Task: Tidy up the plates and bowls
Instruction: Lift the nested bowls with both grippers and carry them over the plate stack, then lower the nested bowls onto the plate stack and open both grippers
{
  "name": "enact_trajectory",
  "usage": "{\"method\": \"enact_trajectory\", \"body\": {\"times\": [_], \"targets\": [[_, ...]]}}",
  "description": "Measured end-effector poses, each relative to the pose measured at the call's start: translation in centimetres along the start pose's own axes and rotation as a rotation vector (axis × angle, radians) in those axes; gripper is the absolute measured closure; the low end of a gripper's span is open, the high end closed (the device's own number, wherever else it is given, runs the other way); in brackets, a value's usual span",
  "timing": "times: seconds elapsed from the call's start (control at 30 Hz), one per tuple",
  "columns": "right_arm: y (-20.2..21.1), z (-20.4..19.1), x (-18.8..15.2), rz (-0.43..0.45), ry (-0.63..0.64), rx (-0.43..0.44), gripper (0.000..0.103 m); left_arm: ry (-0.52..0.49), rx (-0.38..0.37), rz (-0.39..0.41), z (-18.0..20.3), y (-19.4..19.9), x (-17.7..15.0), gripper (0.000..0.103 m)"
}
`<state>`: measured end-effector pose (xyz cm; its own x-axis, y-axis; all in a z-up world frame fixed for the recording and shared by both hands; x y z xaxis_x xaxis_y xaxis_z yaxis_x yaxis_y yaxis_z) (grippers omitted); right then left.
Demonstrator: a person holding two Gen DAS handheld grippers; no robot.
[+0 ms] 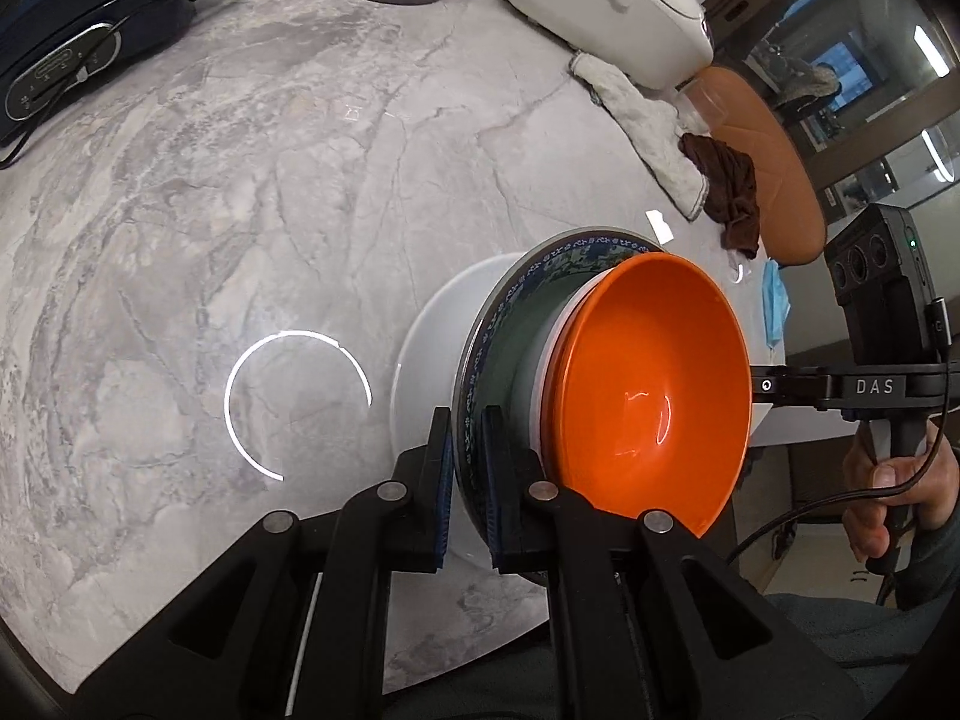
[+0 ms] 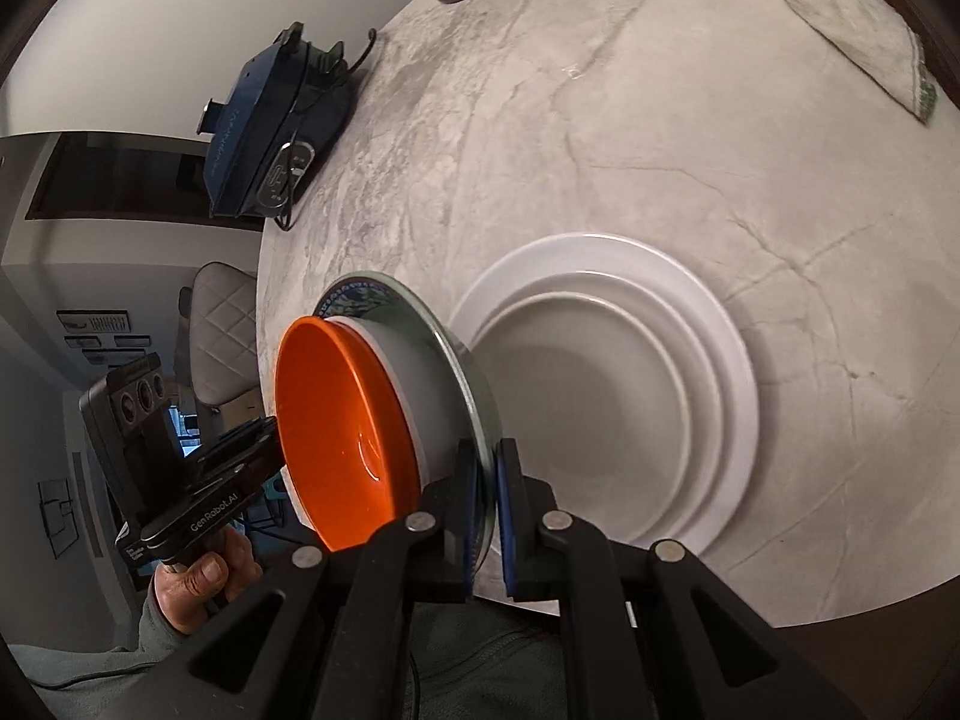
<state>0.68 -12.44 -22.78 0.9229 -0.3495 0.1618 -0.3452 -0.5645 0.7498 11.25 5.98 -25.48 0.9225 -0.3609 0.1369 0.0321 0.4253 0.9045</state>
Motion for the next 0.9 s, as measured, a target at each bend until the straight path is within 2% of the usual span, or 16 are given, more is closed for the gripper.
{"method": "enact_trajectory", "body": {"times": [0.17,0.3,0.9], "targets": [[0.4,3.1,-0.8,-0.016,0.003,-0.005,0.093,0.014,0.031,-0.014,1.6,-3.4,-1.4,0.097],[-0.4,4.3,-1.1,-0.034,0.011,0.0,0.093,0.038,0.05,-0.02,0.9,-4.5,-1.9,0.097],[-2.3,5.9,-2.0,-0.055,0.039,-0.011,0.093,0.052,0.093,0.004,-0.4,-7.1,-2.4,0.095]]}}
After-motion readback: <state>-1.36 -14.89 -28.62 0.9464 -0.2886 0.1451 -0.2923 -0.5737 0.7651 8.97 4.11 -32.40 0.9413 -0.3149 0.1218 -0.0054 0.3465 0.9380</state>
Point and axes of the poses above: each gripper's, at about its wrist camera, not at the fingertips, and y roughly against the way its jaws point, z to its right, x to its top, the point moved 4 cm from there along -y, roughly the way its jaws point, and after that the axes turned 14 degrees about y, right-handed, at the moved point
